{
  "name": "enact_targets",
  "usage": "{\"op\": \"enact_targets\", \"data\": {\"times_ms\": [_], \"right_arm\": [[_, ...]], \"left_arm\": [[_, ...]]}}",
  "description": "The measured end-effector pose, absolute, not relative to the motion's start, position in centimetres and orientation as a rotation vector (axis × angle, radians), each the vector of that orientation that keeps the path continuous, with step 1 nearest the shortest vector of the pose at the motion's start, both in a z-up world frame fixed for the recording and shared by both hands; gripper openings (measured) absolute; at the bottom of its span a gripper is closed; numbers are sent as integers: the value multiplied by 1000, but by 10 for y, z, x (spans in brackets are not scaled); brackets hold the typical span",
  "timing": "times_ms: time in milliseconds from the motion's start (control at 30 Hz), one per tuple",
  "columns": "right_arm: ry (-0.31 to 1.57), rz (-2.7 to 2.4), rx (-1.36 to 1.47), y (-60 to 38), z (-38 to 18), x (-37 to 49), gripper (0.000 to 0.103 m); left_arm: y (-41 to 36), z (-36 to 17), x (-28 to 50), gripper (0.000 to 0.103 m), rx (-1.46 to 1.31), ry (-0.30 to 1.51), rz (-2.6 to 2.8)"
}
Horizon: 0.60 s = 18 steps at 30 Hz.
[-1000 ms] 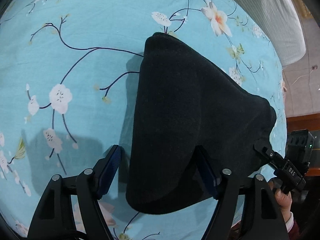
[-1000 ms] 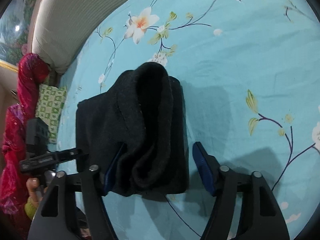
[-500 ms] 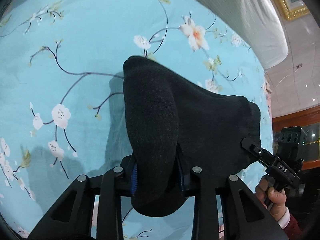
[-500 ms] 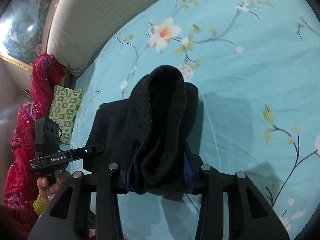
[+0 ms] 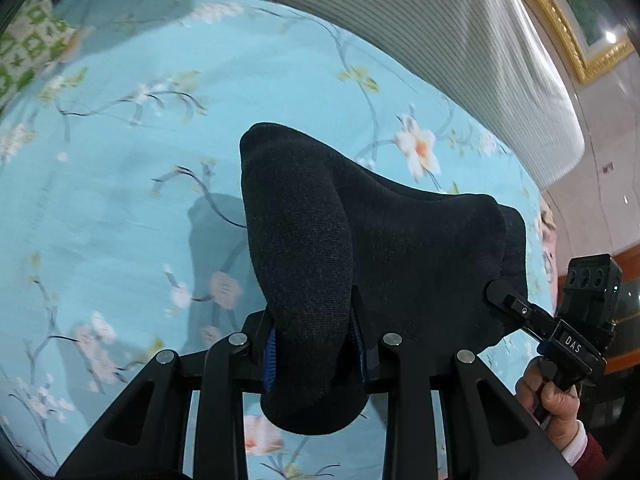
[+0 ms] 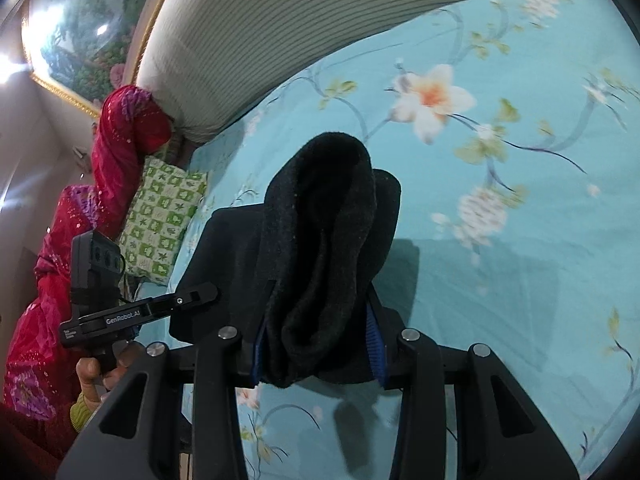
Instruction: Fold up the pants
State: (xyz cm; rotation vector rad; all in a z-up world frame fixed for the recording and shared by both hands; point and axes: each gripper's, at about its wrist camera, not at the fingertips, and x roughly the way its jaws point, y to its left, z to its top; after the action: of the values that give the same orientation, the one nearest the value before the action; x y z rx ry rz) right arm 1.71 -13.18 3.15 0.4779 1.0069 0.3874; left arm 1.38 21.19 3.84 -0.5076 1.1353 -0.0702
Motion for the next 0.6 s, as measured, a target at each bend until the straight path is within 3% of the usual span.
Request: {"op": "enact_targets", "data": {"times_ms": [600], "right_arm": [[1047,479,402,-53,15,68,41]], "left_arm": [[281,37,6,29,-528,1099,101]]}}
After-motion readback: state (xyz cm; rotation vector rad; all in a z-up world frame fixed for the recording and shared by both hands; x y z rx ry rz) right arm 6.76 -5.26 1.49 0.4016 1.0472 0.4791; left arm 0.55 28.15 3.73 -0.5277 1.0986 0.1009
